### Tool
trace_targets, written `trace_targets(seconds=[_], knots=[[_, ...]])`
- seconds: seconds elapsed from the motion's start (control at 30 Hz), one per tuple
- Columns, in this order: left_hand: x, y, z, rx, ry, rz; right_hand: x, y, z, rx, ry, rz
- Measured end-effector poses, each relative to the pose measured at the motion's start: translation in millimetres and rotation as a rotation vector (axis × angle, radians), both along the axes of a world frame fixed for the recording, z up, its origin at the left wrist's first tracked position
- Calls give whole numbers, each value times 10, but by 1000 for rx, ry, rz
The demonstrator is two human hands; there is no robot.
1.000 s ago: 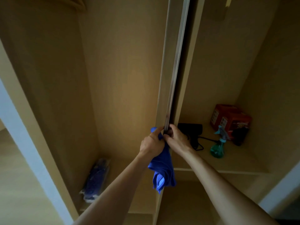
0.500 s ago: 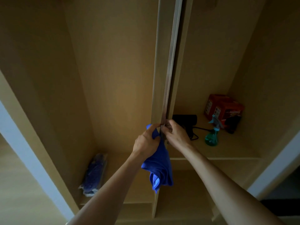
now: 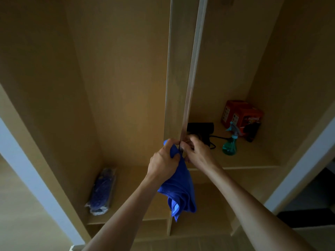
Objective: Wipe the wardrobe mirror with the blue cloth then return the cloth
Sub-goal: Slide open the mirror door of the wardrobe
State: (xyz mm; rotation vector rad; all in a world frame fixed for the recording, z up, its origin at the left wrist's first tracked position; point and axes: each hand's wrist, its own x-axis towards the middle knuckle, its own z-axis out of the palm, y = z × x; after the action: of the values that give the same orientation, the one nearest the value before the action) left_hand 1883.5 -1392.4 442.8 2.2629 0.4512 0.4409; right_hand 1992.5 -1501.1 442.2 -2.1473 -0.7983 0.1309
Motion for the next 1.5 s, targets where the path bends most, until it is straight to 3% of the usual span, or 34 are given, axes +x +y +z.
trace_targets(seconds=[0.53, 0.97, 1.17, 1.5], knots=[[-227, -281, -67, 39, -17, -51, -168, -398, -88, 42, -51, 81], [-141, -656, -49, 4, -18, 46, -36, -666, -59, 57, -58, 184], [-157, -679, -14, -11, -8, 79, -18, -636, -9, -39, -167, 181], [-338, -659, 14, -47, -15, 29, -85, -650, -31, -12, -218, 249]])
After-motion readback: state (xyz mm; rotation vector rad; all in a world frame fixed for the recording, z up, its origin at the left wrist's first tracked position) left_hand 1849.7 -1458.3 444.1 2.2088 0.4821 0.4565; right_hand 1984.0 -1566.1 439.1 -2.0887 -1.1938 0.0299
